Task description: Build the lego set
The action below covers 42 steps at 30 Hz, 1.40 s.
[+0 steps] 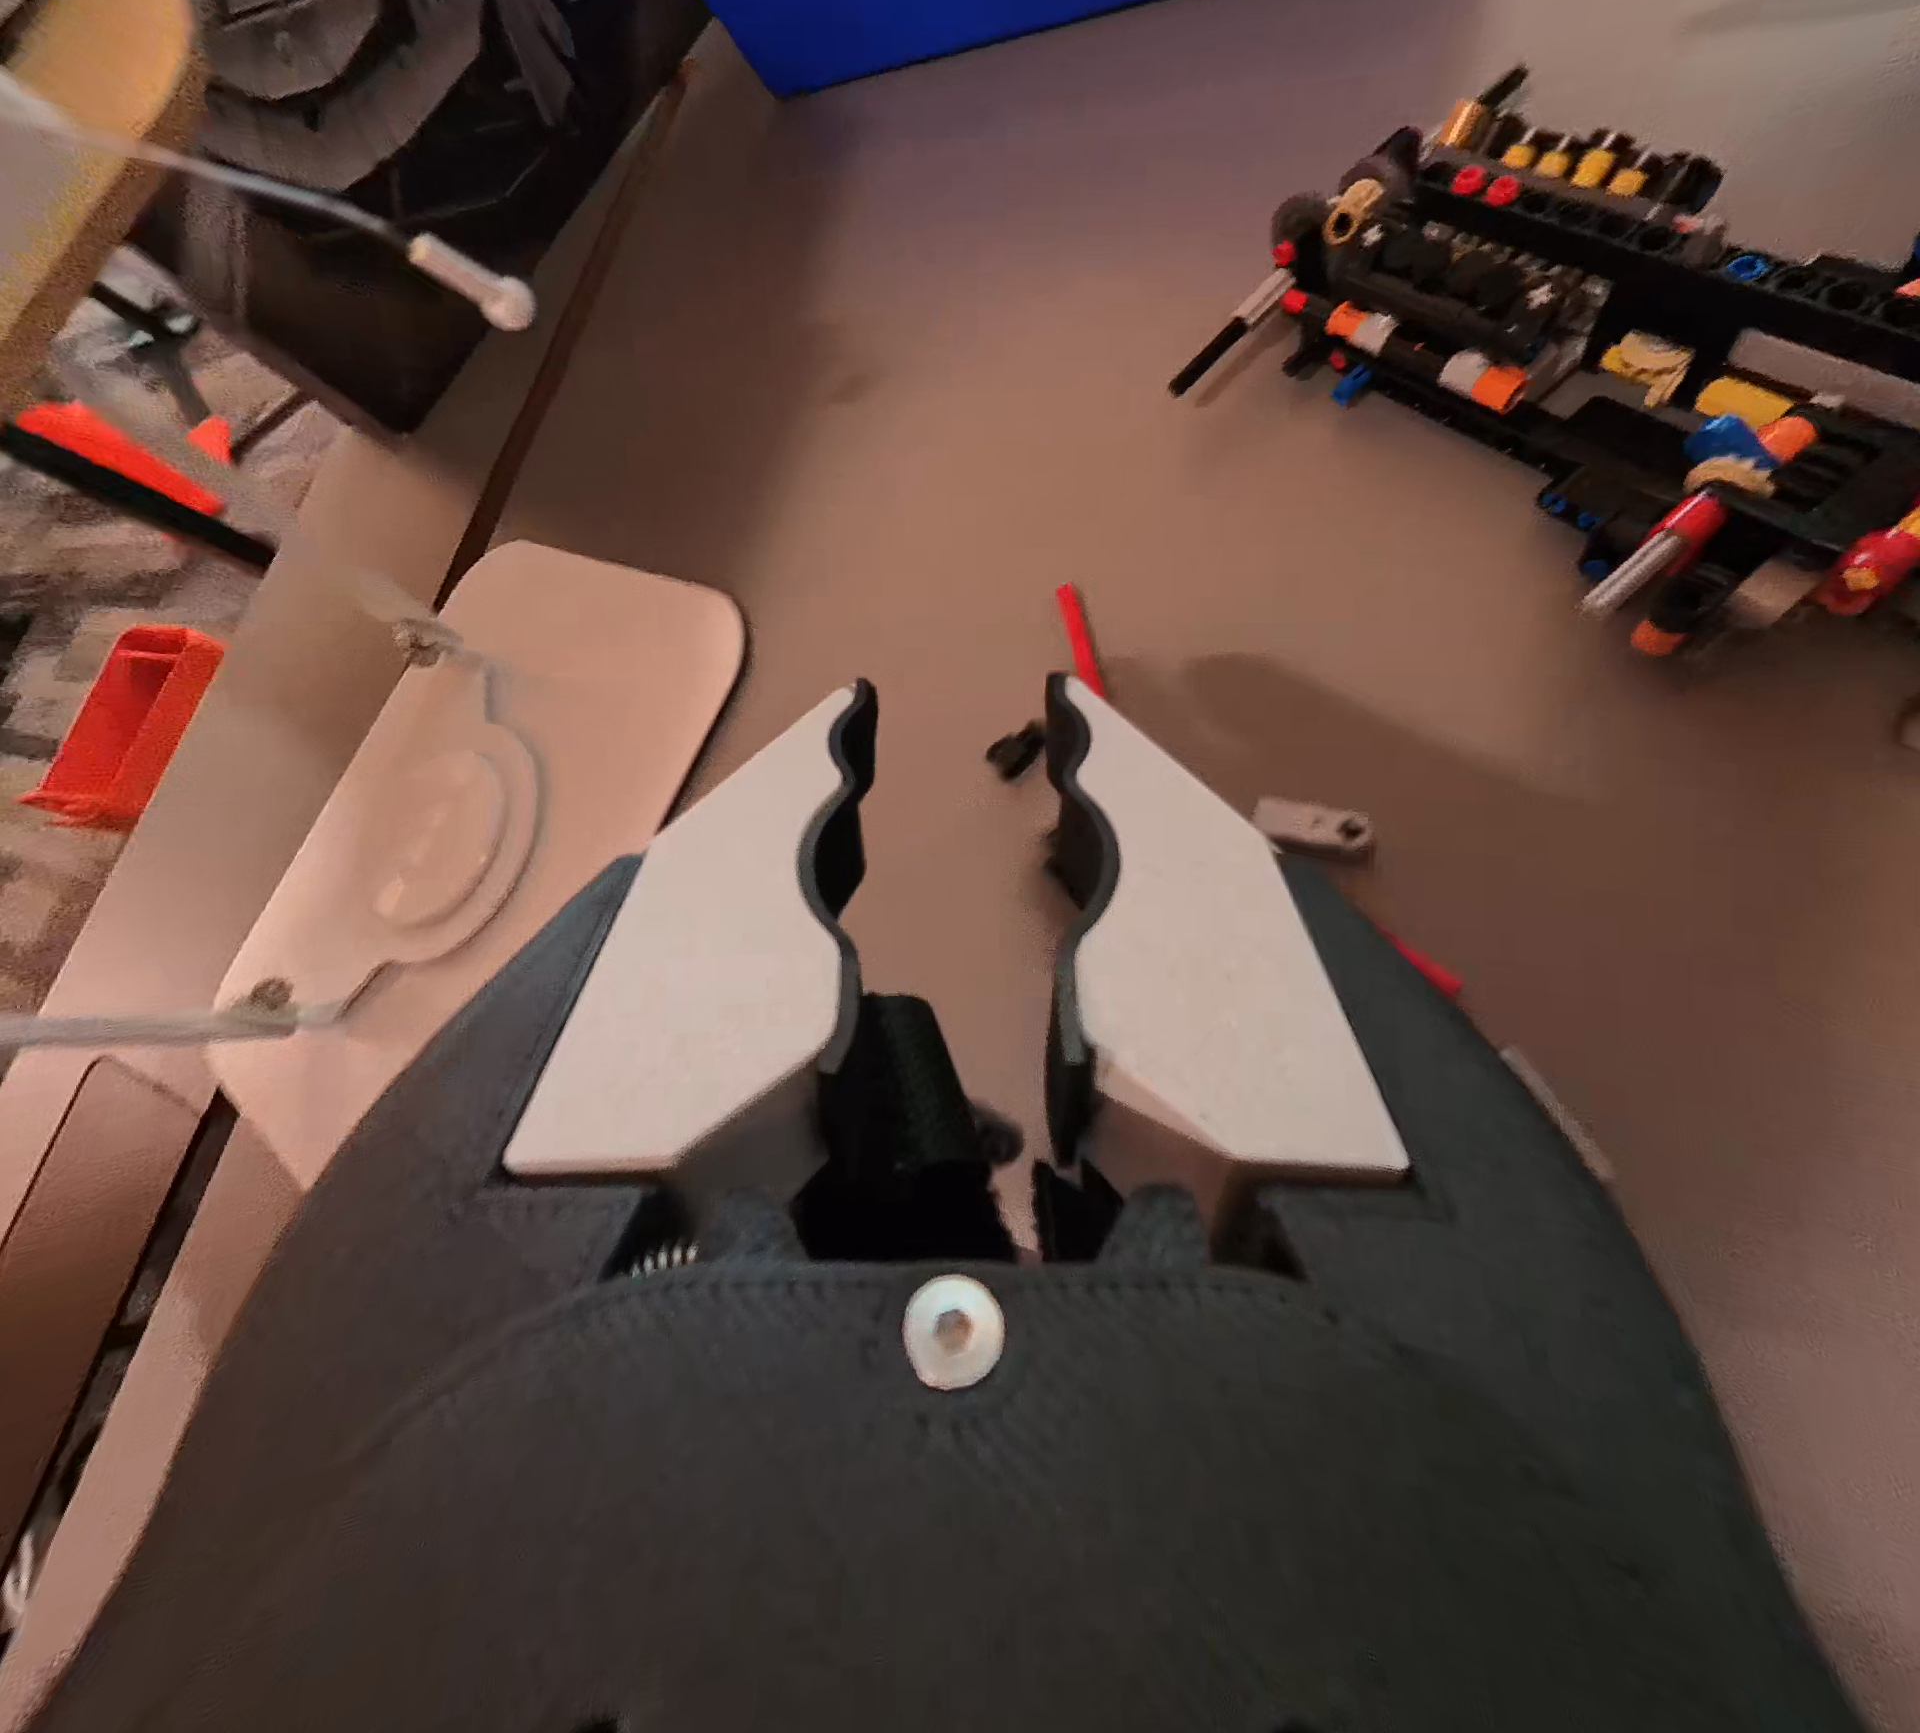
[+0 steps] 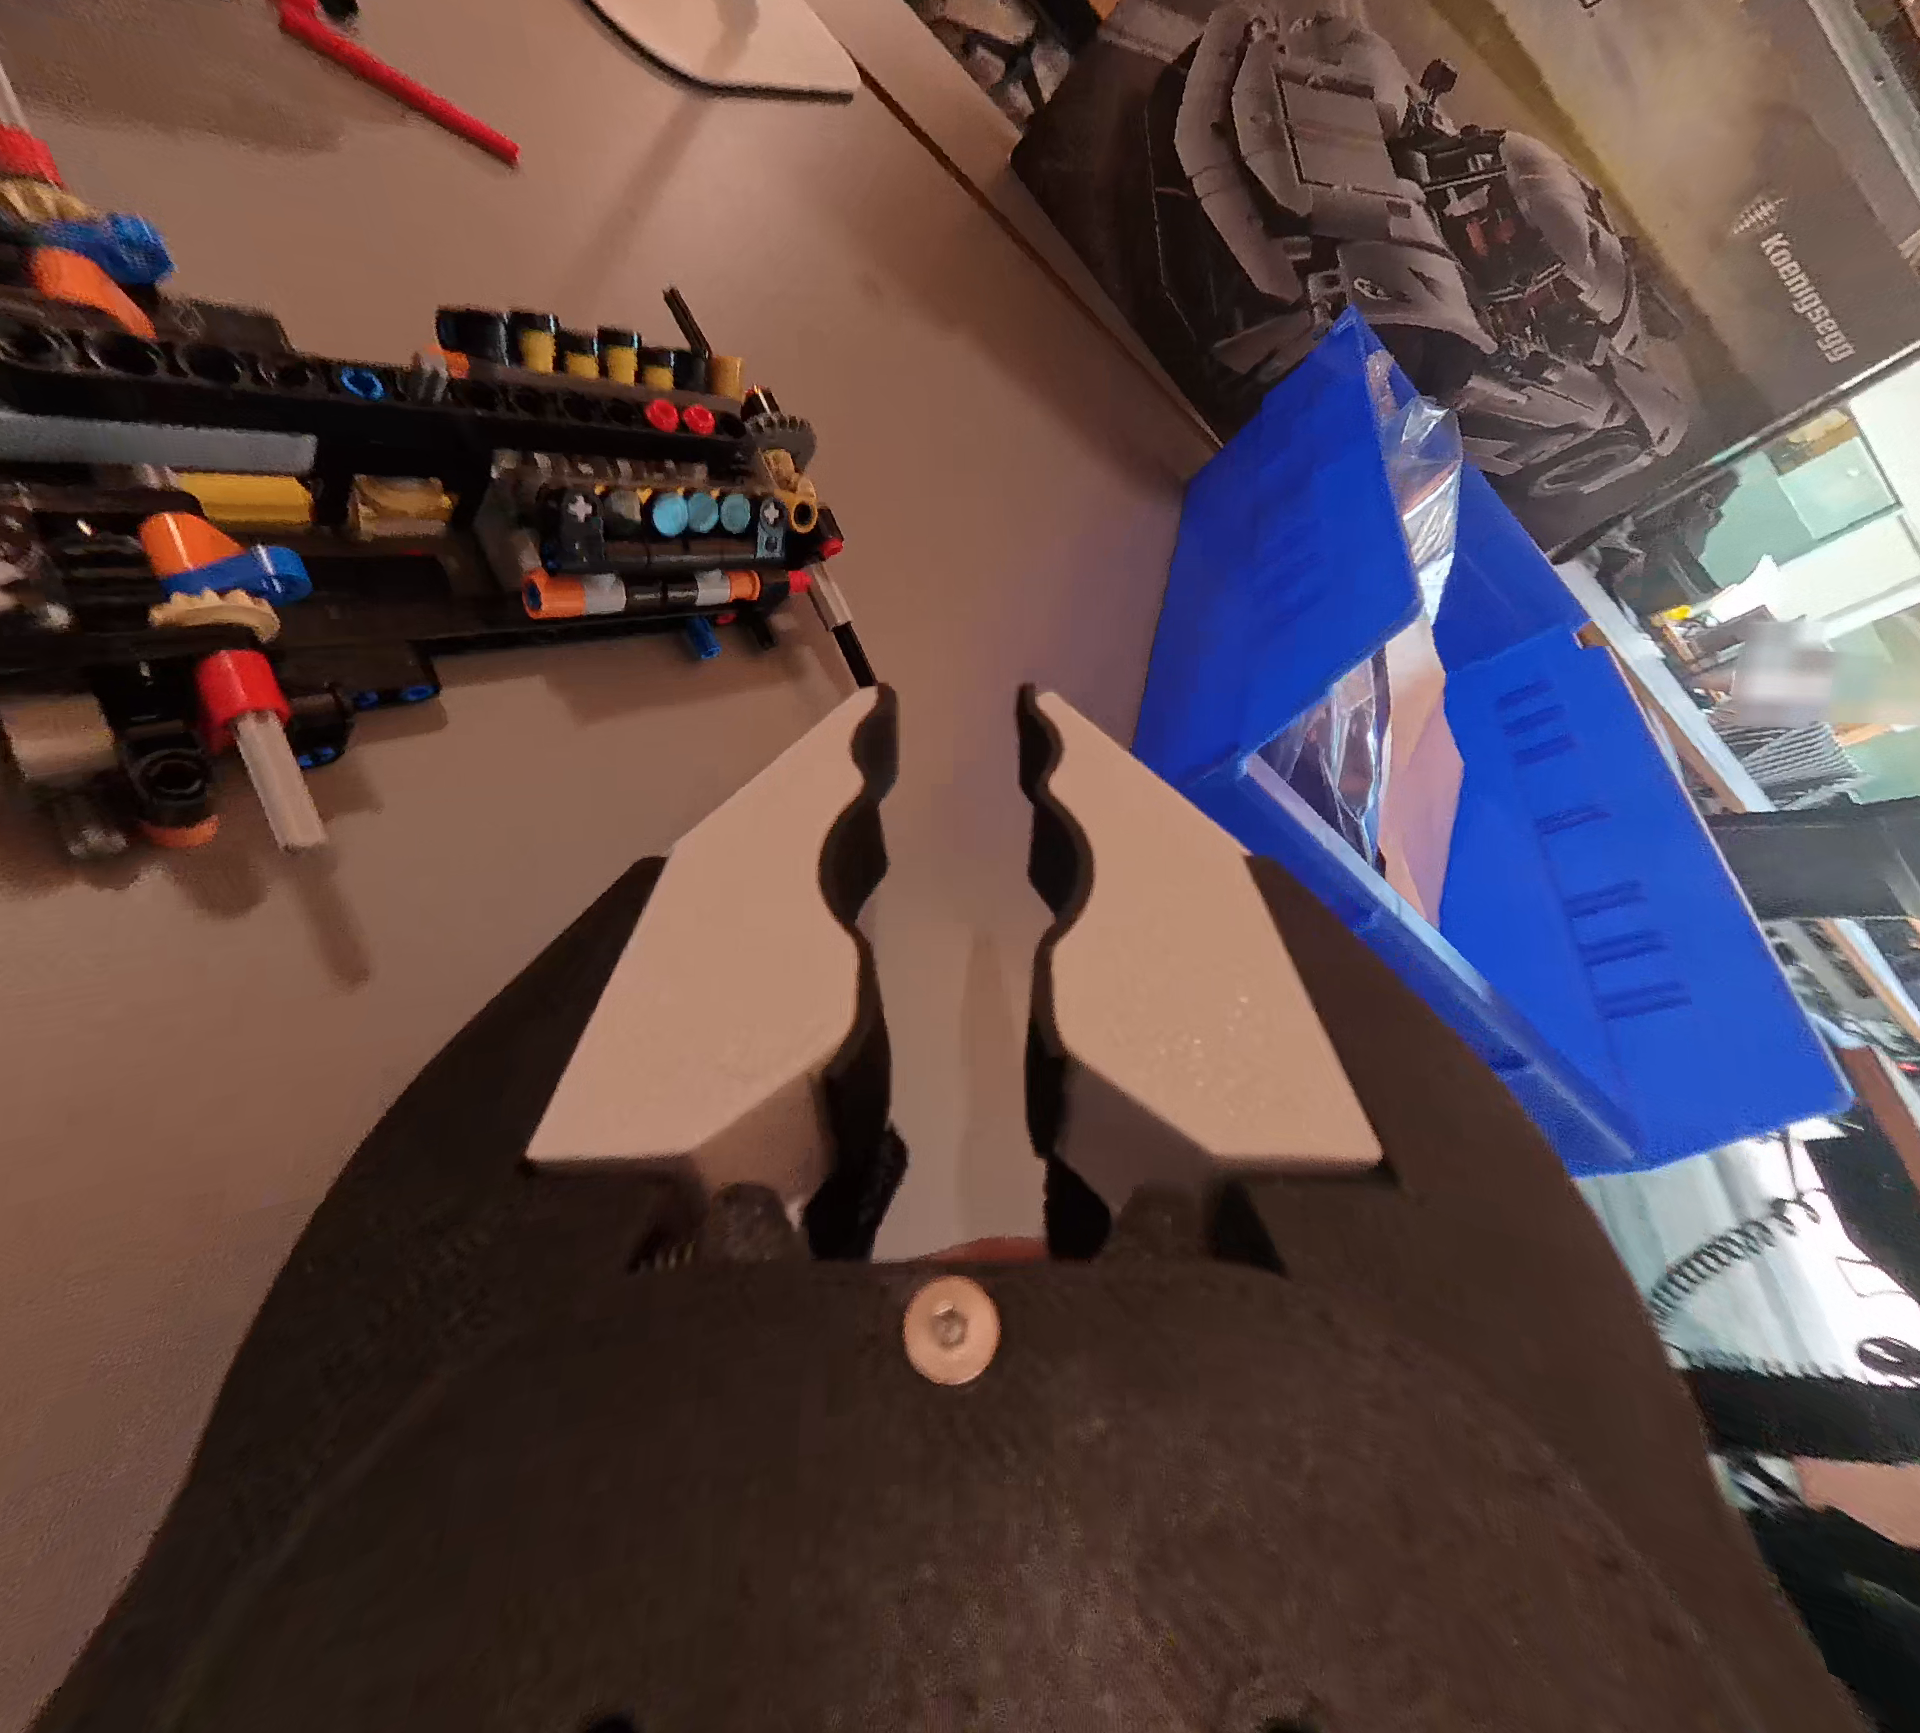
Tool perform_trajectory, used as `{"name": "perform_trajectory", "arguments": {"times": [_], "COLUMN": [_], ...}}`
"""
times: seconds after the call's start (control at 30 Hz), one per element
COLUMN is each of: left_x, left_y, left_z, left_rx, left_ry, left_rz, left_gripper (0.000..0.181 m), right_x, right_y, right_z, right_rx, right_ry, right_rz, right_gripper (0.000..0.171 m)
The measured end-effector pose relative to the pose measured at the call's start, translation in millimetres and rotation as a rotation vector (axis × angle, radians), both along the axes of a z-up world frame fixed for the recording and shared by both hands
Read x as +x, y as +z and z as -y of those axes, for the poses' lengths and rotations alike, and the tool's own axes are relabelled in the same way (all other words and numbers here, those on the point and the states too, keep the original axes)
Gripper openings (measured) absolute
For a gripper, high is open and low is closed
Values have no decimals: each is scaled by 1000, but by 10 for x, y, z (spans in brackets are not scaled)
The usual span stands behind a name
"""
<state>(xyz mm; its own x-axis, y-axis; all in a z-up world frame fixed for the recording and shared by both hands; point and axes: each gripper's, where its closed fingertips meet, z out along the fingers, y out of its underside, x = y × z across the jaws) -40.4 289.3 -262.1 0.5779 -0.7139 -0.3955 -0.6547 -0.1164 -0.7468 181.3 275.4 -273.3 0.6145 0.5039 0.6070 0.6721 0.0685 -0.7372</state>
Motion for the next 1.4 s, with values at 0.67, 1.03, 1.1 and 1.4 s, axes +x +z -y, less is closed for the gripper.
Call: {"name": "perform_trajectory", "arguments": {"times": [0.67, 1.03, 1.1, 1.4], "left_x": [-913, -953, -951, -853], "left_y": [-201, -349, -395, -427], "left_z": [249, 280, 293, 352], "left_rx": [-192, -189, -207, -260], "left_ry": [57, 69, 60, -18], "left_rz": [-107, -50, -49, -20], "left_gripper": [18, 20, 21, 29], "right_x": [-1901, -2536, -2560, -2400], "right_y": [171, -276, -290, -185], "right_z": [241, 308, 303, -92], "right_rx": [-462, -584, -584, -586], "right_ry": [595, 850, 869, 752], "right_rz": [136, 371, 380, 346], "right_gripper": [17, 11, 12, 17]}}
